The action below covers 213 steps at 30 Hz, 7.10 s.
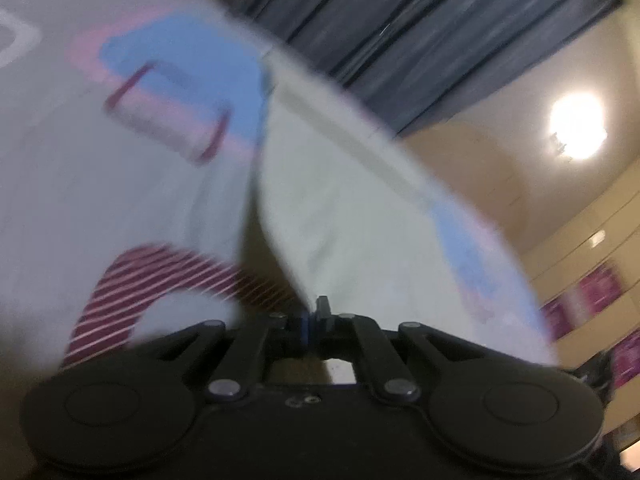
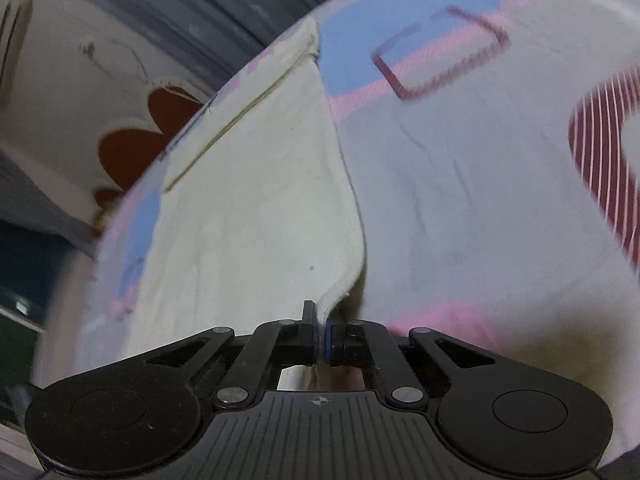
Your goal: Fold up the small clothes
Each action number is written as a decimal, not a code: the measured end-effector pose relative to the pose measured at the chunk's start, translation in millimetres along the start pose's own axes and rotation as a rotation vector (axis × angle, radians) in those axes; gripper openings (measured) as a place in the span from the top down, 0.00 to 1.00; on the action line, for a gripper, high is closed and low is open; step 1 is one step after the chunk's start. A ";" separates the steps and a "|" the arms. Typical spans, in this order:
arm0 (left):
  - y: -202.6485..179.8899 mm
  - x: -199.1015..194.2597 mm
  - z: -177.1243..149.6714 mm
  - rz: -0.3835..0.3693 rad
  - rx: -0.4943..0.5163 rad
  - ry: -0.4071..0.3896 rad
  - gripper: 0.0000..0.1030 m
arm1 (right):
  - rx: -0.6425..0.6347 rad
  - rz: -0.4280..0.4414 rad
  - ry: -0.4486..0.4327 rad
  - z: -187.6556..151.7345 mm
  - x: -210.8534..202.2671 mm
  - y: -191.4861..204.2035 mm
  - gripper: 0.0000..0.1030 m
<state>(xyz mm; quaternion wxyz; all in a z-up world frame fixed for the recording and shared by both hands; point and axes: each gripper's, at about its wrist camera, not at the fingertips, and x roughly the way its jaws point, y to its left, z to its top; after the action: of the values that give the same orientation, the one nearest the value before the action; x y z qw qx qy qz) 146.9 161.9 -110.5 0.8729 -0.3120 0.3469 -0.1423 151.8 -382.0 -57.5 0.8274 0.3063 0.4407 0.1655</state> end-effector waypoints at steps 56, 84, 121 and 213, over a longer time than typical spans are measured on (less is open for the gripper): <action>50.4 268.9 267.0 -0.134 -0.320 -0.188 0.79 | 0.162 0.168 -0.195 313.0 249.8 -32.2 0.83; -21.5 309.4 274.8 0.311 0.474 -0.083 0.98 | -0.480 -0.114 -0.177 271.5 286.5 28.6 0.98; -43.9 322.5 252.8 0.456 0.542 -0.149 0.27 | -0.560 -0.282 -0.229 288.9 301.7 64.1 0.68; -30.7 178.6 88.7 0.257 -0.073 -0.140 0.34 | -0.496 -0.290 -0.160 103.8 156.0 80.8 1.00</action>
<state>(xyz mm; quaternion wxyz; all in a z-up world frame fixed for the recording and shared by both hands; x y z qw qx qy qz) 335.9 95.0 -133.0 0.8941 -0.3058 0.3273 0.0051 324.6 -273.4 -58.7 0.9240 0.0408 0.3596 0.1236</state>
